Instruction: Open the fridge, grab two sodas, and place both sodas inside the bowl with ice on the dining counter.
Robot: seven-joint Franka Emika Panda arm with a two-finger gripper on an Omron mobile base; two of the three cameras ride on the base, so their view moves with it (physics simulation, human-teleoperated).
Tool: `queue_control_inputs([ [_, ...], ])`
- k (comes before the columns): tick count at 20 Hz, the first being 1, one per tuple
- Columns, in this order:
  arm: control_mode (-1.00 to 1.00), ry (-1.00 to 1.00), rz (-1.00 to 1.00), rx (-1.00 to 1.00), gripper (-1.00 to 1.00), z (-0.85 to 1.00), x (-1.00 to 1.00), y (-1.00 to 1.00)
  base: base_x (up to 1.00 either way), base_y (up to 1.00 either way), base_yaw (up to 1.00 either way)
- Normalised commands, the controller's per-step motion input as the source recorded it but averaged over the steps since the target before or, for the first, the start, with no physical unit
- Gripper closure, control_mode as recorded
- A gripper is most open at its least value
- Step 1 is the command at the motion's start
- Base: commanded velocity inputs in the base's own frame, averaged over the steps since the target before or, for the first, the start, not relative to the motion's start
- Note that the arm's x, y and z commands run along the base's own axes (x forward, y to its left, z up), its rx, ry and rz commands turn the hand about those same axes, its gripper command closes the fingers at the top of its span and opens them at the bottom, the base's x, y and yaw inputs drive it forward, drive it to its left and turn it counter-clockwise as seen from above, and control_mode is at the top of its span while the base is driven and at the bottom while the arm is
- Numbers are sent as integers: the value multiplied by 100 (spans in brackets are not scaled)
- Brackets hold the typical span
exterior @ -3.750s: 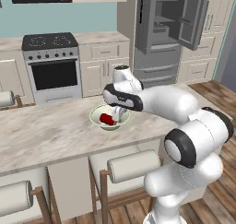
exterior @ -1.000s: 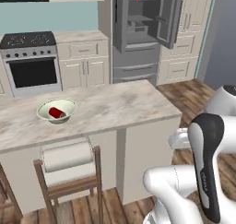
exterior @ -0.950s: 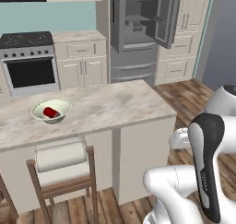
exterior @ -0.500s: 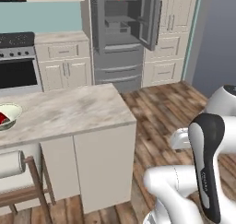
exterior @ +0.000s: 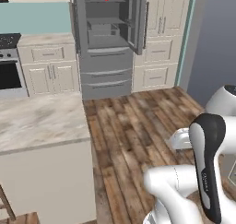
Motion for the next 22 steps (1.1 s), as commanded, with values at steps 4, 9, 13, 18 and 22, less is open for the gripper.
queue_control_inputs([
  [4,100,0,0,0,-100,0,0,0,100,-78,22],
  [9,100,0,0,0,-100,0,0,0,100,-72,21],
  [13,100,0,0,0,-100,0,0,0,100,-65,17],
  [18,100,0,0,0,-100,0,0,0,100,-38,6],
  [22,100,0,0,0,-100,0,0,0,100,-6,0],
])
